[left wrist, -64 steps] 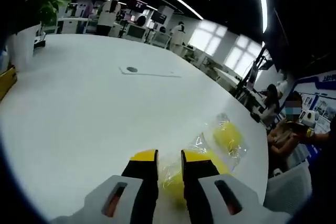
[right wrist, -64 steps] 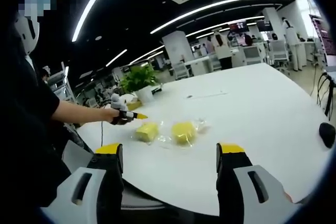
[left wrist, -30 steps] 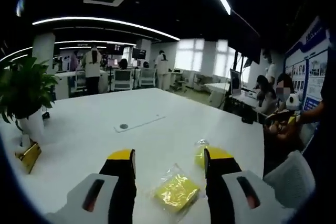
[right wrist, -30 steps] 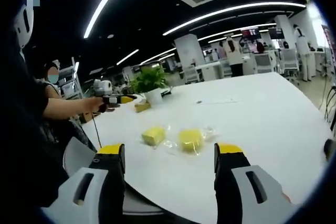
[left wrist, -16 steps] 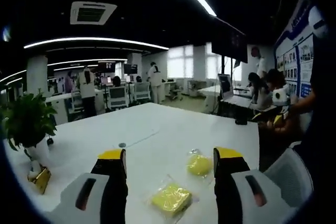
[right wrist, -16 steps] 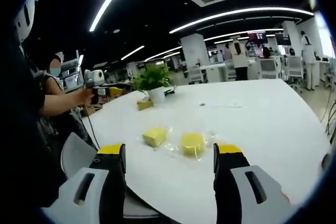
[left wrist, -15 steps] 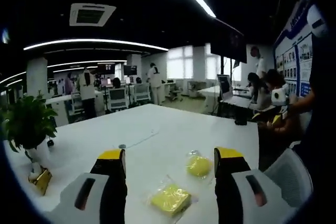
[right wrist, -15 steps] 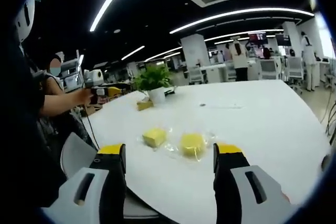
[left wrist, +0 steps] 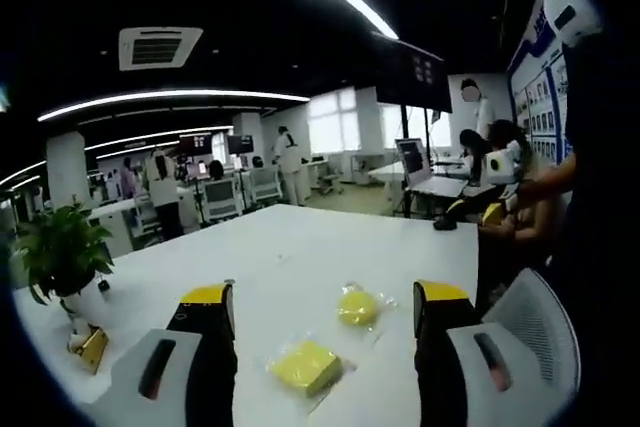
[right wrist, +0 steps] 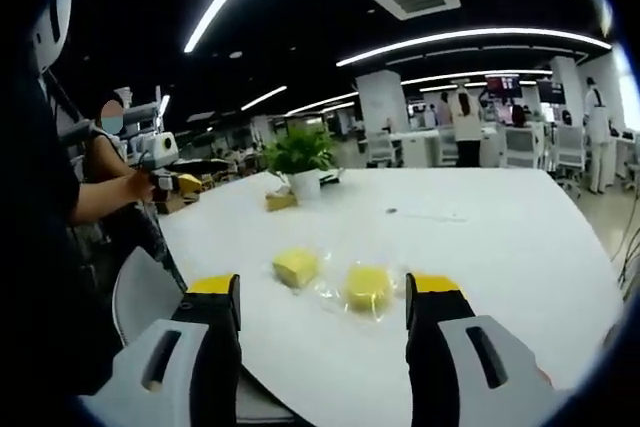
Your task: Compare the silicone blocks by pressing each to a similar depth, holding the contact briefly, and releasing to observe deformation and rebound differences across the visible hardness samples.
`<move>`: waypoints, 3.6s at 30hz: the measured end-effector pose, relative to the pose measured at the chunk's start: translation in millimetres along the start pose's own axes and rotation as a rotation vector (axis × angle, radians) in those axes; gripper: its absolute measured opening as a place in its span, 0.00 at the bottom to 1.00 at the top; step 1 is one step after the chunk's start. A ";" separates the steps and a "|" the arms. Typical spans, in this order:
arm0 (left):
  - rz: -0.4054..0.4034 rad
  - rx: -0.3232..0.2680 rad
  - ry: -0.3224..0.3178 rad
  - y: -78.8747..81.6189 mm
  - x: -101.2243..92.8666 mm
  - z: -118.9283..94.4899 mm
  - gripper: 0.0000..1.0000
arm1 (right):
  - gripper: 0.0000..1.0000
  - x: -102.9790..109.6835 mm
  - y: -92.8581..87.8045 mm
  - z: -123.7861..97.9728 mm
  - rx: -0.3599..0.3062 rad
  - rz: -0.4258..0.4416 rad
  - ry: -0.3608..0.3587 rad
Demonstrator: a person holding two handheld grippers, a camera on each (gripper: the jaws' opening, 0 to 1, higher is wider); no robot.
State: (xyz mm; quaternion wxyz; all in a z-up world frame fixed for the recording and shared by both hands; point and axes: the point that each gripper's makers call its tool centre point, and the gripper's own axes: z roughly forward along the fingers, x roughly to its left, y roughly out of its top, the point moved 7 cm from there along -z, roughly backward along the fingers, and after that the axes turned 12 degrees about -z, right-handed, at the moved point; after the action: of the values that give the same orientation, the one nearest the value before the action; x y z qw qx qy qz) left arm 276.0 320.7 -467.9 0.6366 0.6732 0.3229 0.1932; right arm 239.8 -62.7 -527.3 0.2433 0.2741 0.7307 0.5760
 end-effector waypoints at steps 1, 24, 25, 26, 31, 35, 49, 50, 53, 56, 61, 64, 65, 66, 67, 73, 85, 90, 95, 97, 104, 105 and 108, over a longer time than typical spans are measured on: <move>0.010 -0.022 -0.005 1.5 -4.0 -2.7 0.77 | 0.61 -0.1 -0.2 0.7 0.013 -0.005 0.001; -0.071 0.094 0.106 -68.7 -36.3 -48.5 0.90 | 0.62 -0.1 3.0 -2.5 0.026 -0.092 0.027; -0.071 0.101 0.113 -70.1 -35.2 -51.1 0.89 | 0.62 -0.2 3.4 -1.6 0.028 -0.092 0.029; -0.072 0.102 0.117 -70.1 -34.8 -52.3 0.89 | 0.61 -0.5 3.4 -1.4 0.029 -0.093 0.029; -0.089 0.081 0.153 -67.4 -29.4 -53.7 0.91 | 0.61 -0.5 2.2 -0.9 0.031 -0.091 0.029; -0.089 0.085 0.157 -66.7 -28.6 -51.5 0.92 | 0.61 1.5 1.4 -1.5 0.032 -0.092 0.031; -0.134 0.130 0.095 -61.2 -33.5 -27.5 0.93 | 0.90 7.6 0.8 -10.0 -0.011 -0.045 0.023; -0.140 0.129 0.089 -60.2 -33.7 -25.7 0.93 | 0.93 7.6 0.8 -11.0 -0.018 -0.039 0.019; -0.162 0.125 0.072 -58.1 -33.2 -16.5 0.94 | 0.96 6.6 3.1 -15.7 -0.037 -0.031 -0.003; -0.220 0.114 0.051 -56.9 -32.5 -5.3 0.96 | 0.96 3.0 3.8 -21.6 -0.051 -0.012 -0.018; -0.317 0.098 0.022 -56.7 -24.9 19.0 0.97 | 0.96 0.6 1.0 -30.6 -0.049 -0.012 -0.043; -0.345 0.112 0.008 -56.1 -22.0 37.1 0.97 | 0.96 0.5 -2.4 -34.8 -0.032 -0.015 -0.056; -0.367 0.116 -0.012 -55.8 -23.3 42.6 0.97 | 0.96 0.2 -3.8 -36.8 -0.025 -0.010 -0.059; -0.393 0.126 -0.020 -56.1 -22.0 50.1 0.97 | 0.96 0.0 -4.7 -37.7 -0.016 -0.003 -0.063; -0.401 0.124 -0.018 -55.4 -20.1 56.1 0.96 | 0.96 -0.4 -5.5 -40.1 -0.014 -0.005 -0.072; -0.488 0.189 -0.042 -57.2 -8.9 93.0 0.95 | 0.96 -5.8 -9.0 -50.3 0.001 0.017 -0.109; -0.630 0.330 -0.079 -68.8 16.6 166.5 0.93 | 0.89 -11.8 -12.8 -56.0 0.040 0.037 -0.144; -0.636 0.390 -0.071 -85.3 24.7 188.2 0.92 | 0.86 -12.3 -14.4 -57.5 0.049 0.040 -0.150; -0.791 0.443 -0.045 -107.5 35.1 207.8 0.86 | 0.84 -13.2 -16.7 -59.9 0.065 0.053 -0.159; -0.819 0.451 -0.038 -112.4 37.4 214.8 0.85 | 0.84 -14.4 -17.0 -61.6 0.061 0.057 -0.165; -0.953 0.453 0.025 -129.9 44.0 243.0 0.78 | 0.83 -15.5 -18.7 -66.4 0.069 0.063 -0.179; -0.973 0.458 0.037 -134.0 45.5 246.6 0.77 | 0.82 -15.7 -18.7 -67.1 0.070 0.062 -0.181; -1.001 0.471 0.121 -143.8 52.9 251.3 0.65 | 0.81 -16.6 -18.8 -70.0 0.074 0.065 -0.188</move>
State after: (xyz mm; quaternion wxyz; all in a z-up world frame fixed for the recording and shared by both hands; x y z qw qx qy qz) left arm 455.4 170.0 -645.9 0.4633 0.5496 0.6737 -0.1717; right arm 202.7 -127.1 -529.7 0.2817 0.3590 0.7162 0.5281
